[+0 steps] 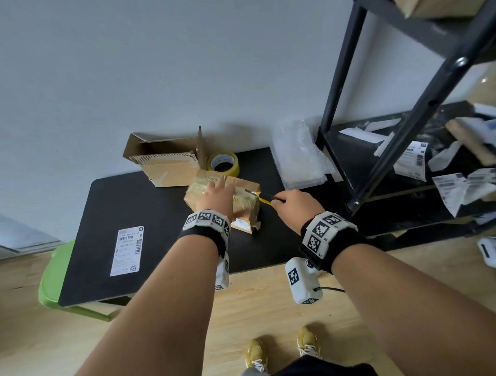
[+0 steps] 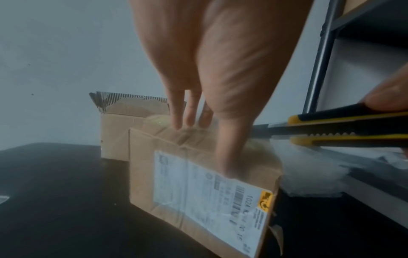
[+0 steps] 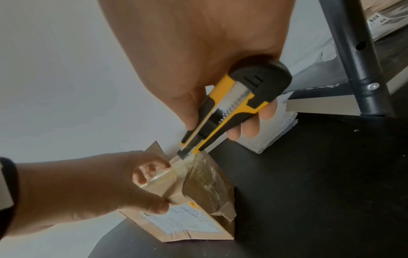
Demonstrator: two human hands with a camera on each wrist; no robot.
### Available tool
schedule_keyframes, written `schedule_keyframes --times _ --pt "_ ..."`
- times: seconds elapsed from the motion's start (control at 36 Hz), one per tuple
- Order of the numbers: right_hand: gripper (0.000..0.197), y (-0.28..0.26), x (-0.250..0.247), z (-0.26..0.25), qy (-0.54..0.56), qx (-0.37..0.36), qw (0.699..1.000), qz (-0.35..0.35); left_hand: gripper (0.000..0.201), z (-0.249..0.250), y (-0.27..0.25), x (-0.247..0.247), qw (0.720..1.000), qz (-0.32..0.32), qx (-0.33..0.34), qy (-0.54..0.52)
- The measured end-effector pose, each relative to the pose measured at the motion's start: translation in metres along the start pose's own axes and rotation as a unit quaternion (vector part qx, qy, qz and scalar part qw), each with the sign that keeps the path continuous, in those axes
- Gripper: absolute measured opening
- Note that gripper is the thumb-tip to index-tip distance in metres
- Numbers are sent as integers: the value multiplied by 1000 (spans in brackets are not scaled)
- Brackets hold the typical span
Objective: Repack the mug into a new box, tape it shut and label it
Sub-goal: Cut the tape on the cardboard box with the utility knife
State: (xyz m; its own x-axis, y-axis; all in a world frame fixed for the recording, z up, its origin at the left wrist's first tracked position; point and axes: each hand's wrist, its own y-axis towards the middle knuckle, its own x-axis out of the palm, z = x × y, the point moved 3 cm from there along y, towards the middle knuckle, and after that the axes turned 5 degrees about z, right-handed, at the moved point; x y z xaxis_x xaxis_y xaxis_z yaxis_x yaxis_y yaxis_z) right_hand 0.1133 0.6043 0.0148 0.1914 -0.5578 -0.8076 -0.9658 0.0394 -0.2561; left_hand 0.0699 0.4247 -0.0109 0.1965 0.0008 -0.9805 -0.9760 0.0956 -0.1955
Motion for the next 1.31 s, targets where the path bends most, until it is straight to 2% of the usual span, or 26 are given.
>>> schedule_keyframes --times 0.17,0.28,0.44,0.61,0.72,0.92,1.06,1.17,1.31 --pt "27 3 2 -1 -26 6 1000 -3 67 3 -3 -1 998 -19 -18 -58" --pt "28 5 2 0 -35 9 999 -3 54 -2 -3 -5 997 -3 -12 -82" --pt "29 6 3 0 -47 13 999 -1 46 2 -8 -12 999 9 2 -49" --pt "25 4 -2 -3 7 -9 1000 15 42 4 -12 -18 999 12 2 -44" --pt "25 0 -2 -4 27 -21 999 -6 41 4 -13 -16 998 21 -1 -54" --pt "27 -2 -2 4 54 21 998 -5 39 4 -14 -13 997 59 -2 -52" --pt "29 1 -8 3 21 8 1000 20 43 4 -11 -11 996 67 -4 -55" --pt "30 -2 -11 13 27 41 997 58 50 2 -11 -10 995 74 -14 -71" --pt "32 -6 -12 22 37 57 996 51 53 3 -14 -12 995 51 -22 -85"
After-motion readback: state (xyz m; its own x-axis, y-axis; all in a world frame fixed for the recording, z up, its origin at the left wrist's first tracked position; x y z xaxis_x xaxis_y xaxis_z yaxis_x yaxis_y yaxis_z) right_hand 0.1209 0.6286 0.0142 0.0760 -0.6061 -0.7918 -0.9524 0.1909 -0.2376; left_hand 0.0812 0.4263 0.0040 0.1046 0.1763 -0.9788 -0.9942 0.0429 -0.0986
